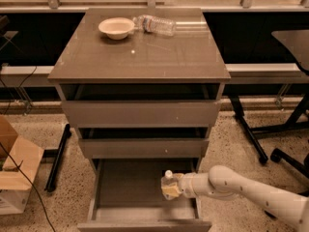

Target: Pick blue plastic bottle from bottom drawer and place on counter

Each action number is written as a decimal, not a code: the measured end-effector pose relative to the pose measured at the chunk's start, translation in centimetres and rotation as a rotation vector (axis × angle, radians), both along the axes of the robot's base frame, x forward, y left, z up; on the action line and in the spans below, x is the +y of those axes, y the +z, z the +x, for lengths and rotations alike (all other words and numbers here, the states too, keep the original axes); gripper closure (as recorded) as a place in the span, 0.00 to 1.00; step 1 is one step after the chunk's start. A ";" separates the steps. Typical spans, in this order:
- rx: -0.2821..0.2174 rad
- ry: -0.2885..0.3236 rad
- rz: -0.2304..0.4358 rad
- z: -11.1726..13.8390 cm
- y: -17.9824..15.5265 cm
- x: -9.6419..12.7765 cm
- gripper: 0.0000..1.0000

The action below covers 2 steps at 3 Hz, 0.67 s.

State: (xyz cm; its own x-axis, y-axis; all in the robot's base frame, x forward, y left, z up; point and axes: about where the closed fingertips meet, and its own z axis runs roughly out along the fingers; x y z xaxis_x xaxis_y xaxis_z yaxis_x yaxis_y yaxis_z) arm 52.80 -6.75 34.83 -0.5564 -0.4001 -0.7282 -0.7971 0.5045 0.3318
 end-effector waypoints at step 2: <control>-0.183 0.117 0.012 -3.9 19.3 -1.1 1.00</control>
Offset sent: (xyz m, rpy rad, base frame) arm -0.0543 -0.0201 0.3270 0.0155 -0.3286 0.2069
